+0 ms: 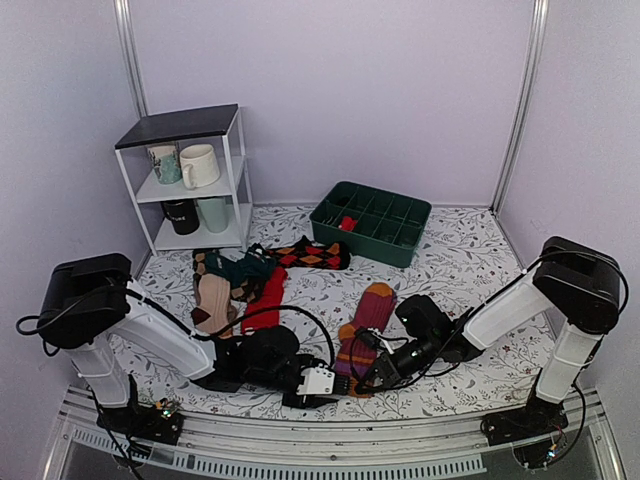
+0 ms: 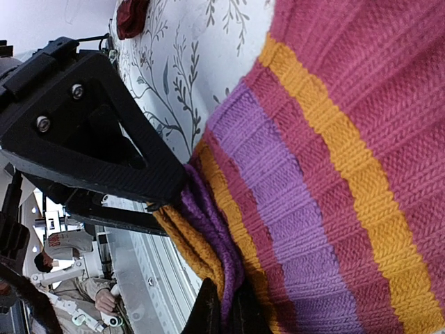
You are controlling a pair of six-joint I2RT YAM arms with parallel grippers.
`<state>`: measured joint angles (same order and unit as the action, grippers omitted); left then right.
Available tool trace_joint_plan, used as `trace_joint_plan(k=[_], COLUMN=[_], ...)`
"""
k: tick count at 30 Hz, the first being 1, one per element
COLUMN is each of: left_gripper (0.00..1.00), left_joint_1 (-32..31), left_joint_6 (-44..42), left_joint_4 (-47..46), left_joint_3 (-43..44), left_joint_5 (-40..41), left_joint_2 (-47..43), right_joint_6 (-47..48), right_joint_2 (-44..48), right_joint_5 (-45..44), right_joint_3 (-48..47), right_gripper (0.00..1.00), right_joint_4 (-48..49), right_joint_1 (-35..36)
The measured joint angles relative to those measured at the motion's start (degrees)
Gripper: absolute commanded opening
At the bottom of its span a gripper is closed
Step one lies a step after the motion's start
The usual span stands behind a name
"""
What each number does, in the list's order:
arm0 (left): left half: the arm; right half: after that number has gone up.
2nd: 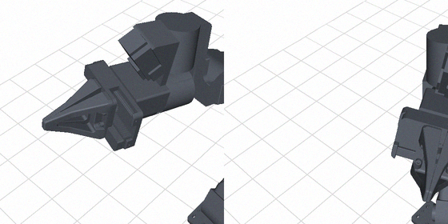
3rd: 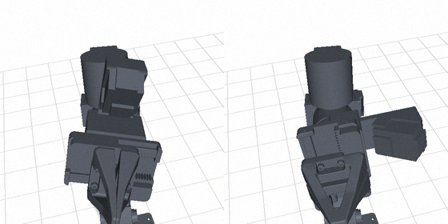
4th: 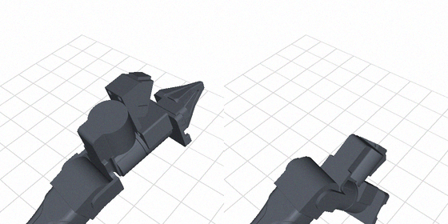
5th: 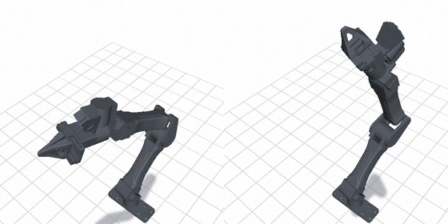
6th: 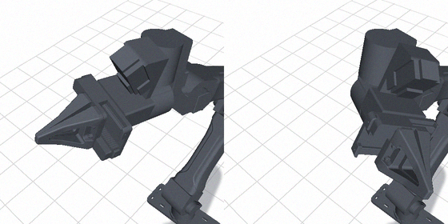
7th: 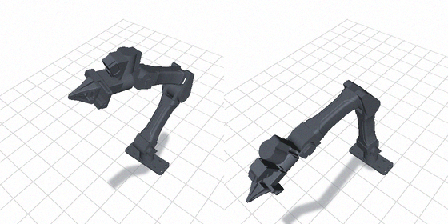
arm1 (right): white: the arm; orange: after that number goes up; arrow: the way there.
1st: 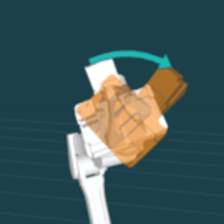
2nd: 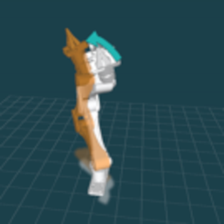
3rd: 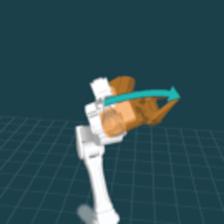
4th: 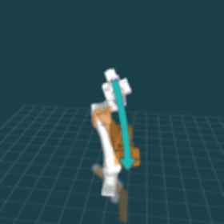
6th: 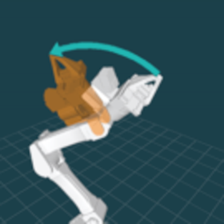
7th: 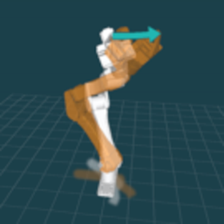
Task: Roll the socks
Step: Roll a pair of socks at the center of the board.
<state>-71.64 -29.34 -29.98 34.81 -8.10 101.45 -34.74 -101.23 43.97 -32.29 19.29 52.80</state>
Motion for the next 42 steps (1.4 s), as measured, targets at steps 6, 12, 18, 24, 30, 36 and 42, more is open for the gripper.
trace_joint_plan(k=[6, 12, 18, 24, 30, 36, 42], left_gripper=[0.46, 0.53, 0.53, 0.49, 0.49, 0.5, 0.52], left_joint_1=[0.0, 0.0, -0.02, -0.33, -0.55, -0.68, -0.74], left_joint_6=[0.13, 0.9, 0.79, 0.48, -0.02, 0.13, 0.66], left_joint_4=[0.33, -4.0, -8.9, -7.28, -3.56, -1.36, -1.44], left_joint_3=[0.02, -3.13, -7.67, -5.29, -2.56, -0.28, -0.02], left_joint_5=[-0.2, 1.25, 0.33, -3.67, -5.57, -4.68, -2.01], left_joint_2=[0.07, -1.62, -6.99, -4.46, -2.78, 0.35, 1.42], right_joint_6=[-0.22, -0.42, -0.46, -0.63, -0.94, -1.29, -1.53], right_joint_2=[-0.22, -0.55, -1.22, -1.49, -1.49, -1.49, -1.49], right_joint_5=[0.28, 0.72, 1.64, 1.99, 1.97, 1.9, 1.84], right_joint_3=[0.04, 0.22, 0.37, 0.44, 0.59, 0.83, 1.2], right_gripper=[0.0, 0.0, 0.0, 0.0, 0.0, 0.0, 0.0], right_joint_4=[0.15, 0.57, 1.7, 2.21, 2.51, 3.04, 3.85], right_joint_1=[-0.09, -0.22, -0.37, -0.37, -0.37, -0.37, -0.37])
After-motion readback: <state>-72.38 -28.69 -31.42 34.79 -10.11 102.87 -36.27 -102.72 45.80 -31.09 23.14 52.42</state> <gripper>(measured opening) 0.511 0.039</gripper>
